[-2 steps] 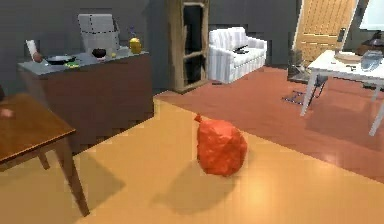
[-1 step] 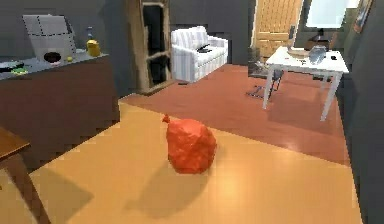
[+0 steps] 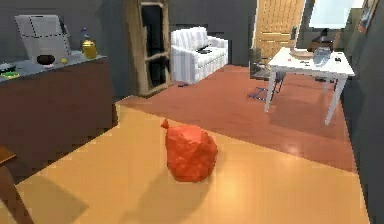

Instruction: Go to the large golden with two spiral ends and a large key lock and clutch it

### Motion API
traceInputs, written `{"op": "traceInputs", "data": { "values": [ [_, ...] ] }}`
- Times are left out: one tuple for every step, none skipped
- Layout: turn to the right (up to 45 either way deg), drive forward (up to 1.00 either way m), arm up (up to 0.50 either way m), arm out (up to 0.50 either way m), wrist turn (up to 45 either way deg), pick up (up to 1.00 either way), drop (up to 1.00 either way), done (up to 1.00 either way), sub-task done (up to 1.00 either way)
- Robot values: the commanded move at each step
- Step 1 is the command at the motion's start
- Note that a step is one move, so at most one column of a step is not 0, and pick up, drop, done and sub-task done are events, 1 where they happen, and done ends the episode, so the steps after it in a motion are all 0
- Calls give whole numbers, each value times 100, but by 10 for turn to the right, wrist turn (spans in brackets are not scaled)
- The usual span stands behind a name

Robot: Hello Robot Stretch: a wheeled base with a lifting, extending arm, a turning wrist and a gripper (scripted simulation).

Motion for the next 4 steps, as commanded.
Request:
{"op": "traceInputs", "data": {
  "values": [
    [300,0,0,0,0,0,0,0,0],
    [0,100,0,0,0,0,0,0,0],
    [0,100,0,0,0,0,0,0,0],
    [0,30,0,0,0,0,0,0,0]
  ]
}}
